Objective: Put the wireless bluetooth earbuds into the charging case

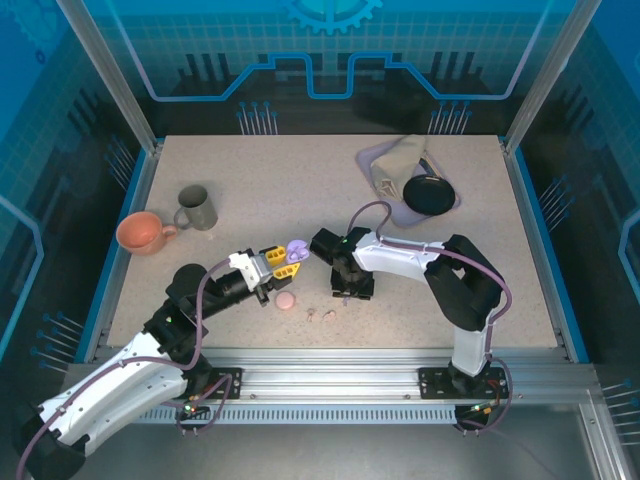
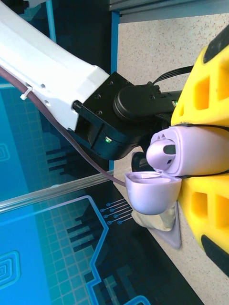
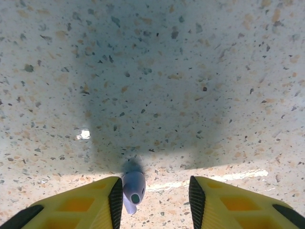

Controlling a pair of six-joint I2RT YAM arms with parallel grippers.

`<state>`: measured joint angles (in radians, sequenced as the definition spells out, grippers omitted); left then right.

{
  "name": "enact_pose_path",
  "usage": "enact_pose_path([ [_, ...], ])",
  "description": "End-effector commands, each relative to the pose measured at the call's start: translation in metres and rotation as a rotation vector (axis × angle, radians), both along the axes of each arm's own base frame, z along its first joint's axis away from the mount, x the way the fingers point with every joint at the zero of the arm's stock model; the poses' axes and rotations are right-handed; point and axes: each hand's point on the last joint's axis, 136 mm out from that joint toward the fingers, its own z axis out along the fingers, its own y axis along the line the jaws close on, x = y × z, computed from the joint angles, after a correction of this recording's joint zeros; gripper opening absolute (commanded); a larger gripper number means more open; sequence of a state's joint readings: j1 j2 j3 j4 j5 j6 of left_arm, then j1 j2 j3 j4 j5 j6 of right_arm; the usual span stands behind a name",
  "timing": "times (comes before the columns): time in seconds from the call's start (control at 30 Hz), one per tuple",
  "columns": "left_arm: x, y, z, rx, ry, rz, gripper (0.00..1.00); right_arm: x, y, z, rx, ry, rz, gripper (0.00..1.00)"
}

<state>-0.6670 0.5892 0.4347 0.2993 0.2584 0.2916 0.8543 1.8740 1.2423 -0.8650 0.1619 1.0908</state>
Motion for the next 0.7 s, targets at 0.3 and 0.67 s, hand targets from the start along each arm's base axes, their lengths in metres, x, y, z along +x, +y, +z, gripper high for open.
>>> enact_pose_path([
  [0.3, -0.001, -0.004, 0.001, 0.0, -0.011, -0.018, 0.0, -0.001, -0.012, 0.023, 0.025, -0.047, -0.026, 0.43],
  [0.67, -0.001, -0.005, 0.001, -0.002, -0.008, -0.021, 0.0, -0.009, -0.014, 0.012, 0.016, -0.006, -0.03, 0.4],
])
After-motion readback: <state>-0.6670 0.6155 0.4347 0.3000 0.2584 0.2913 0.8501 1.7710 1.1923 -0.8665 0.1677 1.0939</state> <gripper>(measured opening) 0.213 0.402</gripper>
